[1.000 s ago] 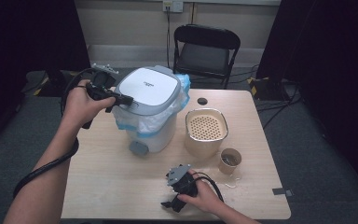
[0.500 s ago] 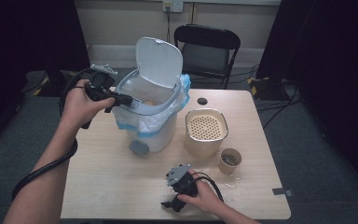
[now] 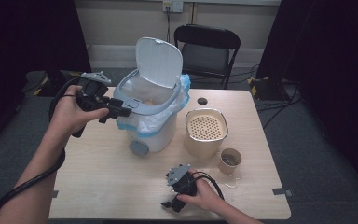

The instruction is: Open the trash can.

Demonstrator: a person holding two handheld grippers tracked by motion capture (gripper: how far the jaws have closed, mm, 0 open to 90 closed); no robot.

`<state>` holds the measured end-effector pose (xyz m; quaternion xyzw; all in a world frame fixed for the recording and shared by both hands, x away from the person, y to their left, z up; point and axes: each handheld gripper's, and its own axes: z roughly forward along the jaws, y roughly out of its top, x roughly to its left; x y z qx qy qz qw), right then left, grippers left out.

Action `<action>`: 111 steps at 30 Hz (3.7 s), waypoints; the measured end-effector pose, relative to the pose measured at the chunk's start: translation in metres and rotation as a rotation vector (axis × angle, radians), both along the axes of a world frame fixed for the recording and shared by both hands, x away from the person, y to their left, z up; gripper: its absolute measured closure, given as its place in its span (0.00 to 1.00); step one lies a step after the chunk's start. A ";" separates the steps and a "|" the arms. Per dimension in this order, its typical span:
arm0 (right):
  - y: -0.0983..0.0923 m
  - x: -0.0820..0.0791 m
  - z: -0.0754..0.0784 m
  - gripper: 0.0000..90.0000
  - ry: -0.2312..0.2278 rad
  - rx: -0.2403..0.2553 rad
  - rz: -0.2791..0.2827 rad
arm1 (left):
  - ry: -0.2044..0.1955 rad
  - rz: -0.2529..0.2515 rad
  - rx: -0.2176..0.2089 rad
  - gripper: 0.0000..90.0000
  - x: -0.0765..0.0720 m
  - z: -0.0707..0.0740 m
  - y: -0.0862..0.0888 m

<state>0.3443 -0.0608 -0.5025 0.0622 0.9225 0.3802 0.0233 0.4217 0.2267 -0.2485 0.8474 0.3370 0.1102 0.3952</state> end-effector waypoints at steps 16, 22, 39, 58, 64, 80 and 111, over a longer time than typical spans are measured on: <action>0.000 0.000 0.000 0.00 -0.006 0.005 0.002 | 0.008 -0.053 -0.020 0.20 -0.025 -0.046 0.006; 0.000 0.000 0.000 0.00 -0.005 0.005 0.002 | 0.030 -0.047 -0.044 0.22 -0.026 -0.070 0.005; -0.001 0.000 0.000 0.00 0.003 0.005 0.000 | 0.066 -0.070 -0.043 0.22 -0.031 -0.132 0.003; -0.017 0.007 0.007 0.16 0.010 0.029 -0.020 | 0.091 -0.097 -0.043 0.22 -0.037 -0.188 -0.003; -0.029 0.012 0.016 0.17 0.003 0.045 -0.046 | 0.104 -0.115 -0.027 0.22 -0.039 -0.204 -0.006; -0.079 0.016 0.025 0.17 0.008 0.030 -0.122 | 0.108 -0.168 0.022 0.21 -0.041 -0.225 -0.015; -0.131 0.003 0.032 0.20 0.017 0.013 -0.143 | -0.007 -0.291 0.102 0.15 -0.052 -0.247 -0.021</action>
